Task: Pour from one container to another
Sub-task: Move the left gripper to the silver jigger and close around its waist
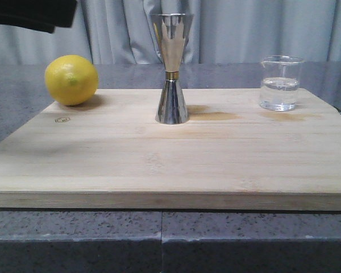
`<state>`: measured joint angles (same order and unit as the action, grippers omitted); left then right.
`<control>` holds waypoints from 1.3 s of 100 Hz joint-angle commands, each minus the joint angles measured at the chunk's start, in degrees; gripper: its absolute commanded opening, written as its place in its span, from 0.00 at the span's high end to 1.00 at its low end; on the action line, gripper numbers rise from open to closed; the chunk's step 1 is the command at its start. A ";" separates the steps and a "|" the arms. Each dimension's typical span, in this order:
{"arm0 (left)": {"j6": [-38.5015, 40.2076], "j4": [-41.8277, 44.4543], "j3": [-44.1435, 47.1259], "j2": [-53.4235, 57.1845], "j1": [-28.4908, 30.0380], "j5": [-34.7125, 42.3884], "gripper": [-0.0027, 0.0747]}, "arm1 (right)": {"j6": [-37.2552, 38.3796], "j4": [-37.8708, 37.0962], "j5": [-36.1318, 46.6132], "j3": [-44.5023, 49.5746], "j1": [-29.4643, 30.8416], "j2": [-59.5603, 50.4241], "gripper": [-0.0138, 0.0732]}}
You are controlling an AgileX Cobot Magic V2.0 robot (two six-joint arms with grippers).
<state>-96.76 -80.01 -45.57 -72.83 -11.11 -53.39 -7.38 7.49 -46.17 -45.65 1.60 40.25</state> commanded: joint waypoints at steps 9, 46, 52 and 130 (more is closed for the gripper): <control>-11.05 -11.83 -1.87 -5.21 -4.37 -1.31 0.18 | -0.51 0.37 4.38 -1.97 0.07 0.34 0.21; -27.42 -26.08 -2.35 -17.41 -8.80 -6.16 0.18 | -0.51 0.37 4.50 -1.97 0.07 0.34 0.21; -27.84 -26.08 -2.89 -18.71 -9.31 -6.88 0.18 | -0.51 0.37 4.50 -1.97 0.07 0.34 0.21; -27.84 -26.08 -11.29 -26.82 -13.29 -8.32 0.18 | -0.51 0.37 4.50 -1.97 0.07 0.34 0.21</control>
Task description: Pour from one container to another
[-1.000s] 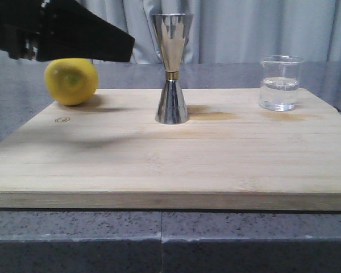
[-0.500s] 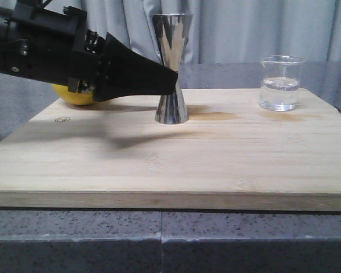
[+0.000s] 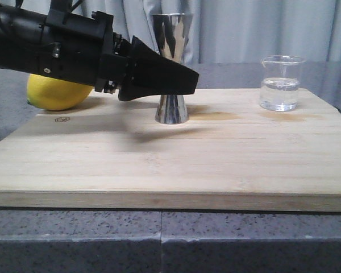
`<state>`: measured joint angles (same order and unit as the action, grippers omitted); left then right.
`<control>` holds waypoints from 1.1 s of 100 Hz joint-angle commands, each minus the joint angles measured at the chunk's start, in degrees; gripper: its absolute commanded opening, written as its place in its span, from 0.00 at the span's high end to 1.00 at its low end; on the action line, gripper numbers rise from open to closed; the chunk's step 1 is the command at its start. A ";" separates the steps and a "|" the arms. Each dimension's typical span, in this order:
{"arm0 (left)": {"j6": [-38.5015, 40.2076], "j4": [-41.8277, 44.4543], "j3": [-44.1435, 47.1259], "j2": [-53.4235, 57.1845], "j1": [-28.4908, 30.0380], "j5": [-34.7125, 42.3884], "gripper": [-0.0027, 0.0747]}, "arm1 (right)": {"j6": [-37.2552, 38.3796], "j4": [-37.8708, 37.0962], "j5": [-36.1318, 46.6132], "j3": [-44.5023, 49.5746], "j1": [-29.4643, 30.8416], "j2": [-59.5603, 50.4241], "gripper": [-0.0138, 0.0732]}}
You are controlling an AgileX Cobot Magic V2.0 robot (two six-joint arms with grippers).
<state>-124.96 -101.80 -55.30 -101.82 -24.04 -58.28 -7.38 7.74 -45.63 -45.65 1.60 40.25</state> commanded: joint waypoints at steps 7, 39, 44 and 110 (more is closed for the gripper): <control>0.36 -4.29 -1.56 2.17 -0.37 -3.32 0.18 | -0.51 0.12 3.95 -1.97 0.07 0.34 0.21; 0.36 -4.29 -1.71 2.17 -0.37 -3.00 0.18 | -0.51 0.12 3.95 -1.97 0.07 0.34 0.21; 0.36 -4.29 -1.81 2.17 -0.37 -3.00 0.18 | -0.51 0.12 3.95 -1.97 -0.43 0.34 0.21; 0.36 -4.29 -3.41 2.17 -2.56 1.64 0.18 | -0.51 0.12 3.95 -1.97 -0.43 0.34 0.21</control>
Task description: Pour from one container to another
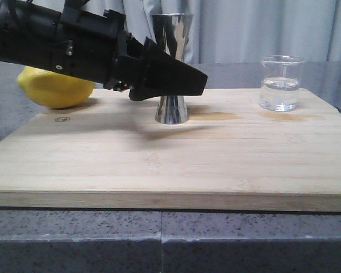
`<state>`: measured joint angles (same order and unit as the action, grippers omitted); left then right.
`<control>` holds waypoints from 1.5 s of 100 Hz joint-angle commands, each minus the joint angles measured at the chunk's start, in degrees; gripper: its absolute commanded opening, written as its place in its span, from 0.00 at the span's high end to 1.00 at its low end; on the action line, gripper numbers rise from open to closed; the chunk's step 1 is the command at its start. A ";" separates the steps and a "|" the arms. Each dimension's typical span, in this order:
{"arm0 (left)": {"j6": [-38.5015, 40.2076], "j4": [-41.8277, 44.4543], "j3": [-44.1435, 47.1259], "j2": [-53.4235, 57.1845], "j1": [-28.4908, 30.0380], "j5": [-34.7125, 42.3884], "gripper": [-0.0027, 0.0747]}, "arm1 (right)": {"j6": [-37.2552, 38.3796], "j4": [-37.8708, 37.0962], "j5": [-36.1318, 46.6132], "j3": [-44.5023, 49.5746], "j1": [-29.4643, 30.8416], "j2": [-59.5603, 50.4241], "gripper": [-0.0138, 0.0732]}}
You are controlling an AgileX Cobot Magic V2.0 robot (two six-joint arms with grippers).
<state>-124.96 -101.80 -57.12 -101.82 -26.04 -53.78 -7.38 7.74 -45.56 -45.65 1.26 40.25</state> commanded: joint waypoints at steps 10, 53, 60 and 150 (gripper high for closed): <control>0.36 -4.29 -1.59 2.17 -0.56 -2.86 0.20 | -0.51 0.12 3.89 -1.97 -0.09 0.34 0.21; 0.36 -4.29 -1.59 2.17 -0.56 -3.06 0.63 | -0.51 0.12 3.89 -1.97 -0.09 0.34 0.21; 0.36 -4.29 -1.59 2.17 -0.56 -3.06 0.67 | -0.51 0.12 3.89 -1.97 -0.09 0.34 0.21; 0.24 -4.29 -1.97 2.17 -0.56 -8.01 0.89 | -10.55 10.00 7.53 -1.97 -0.09 0.34 0.21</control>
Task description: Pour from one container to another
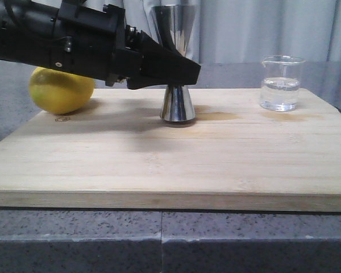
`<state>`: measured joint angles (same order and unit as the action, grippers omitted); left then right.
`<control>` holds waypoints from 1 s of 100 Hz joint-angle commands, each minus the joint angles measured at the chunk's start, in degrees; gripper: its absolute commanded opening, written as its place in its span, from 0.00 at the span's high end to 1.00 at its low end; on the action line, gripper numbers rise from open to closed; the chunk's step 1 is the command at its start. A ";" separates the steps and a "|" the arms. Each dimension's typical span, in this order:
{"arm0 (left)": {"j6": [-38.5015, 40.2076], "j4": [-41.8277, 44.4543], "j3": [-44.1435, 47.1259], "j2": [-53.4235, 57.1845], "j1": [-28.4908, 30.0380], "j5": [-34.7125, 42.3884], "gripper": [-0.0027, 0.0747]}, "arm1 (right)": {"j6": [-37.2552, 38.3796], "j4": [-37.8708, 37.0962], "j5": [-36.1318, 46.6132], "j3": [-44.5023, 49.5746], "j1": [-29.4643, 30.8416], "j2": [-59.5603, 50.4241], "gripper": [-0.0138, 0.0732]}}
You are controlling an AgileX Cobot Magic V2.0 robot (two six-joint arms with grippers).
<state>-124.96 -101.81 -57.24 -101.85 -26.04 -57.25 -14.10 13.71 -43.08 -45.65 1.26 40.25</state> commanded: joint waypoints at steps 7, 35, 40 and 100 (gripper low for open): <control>0.24 -4.29 -2.23 2.20 -0.56 -5.27 0.89 | -4.53 5.02 6.09 -1.97 -0.09 0.34 0.21; 0.24 -4.29 -3.68 2.30 -0.56 -8.15 0.89 | -15.85 17.53 10.53 0.04 -0.09 0.97 0.21; 0.24 -4.29 -3.68 2.30 -0.56 -8.40 0.89 | -18.81 21.22 11.93 1.22 -0.09 0.97 0.21; 0.24 -4.29 -3.68 2.30 -0.56 -8.38 0.89 | -52.93 55.26 26.59 17.87 -2.17 2.55 0.21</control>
<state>-124.96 -101.57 -59.13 -101.85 -26.04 -61.30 -61.59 62.39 -20.47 -27.76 -0.23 41.61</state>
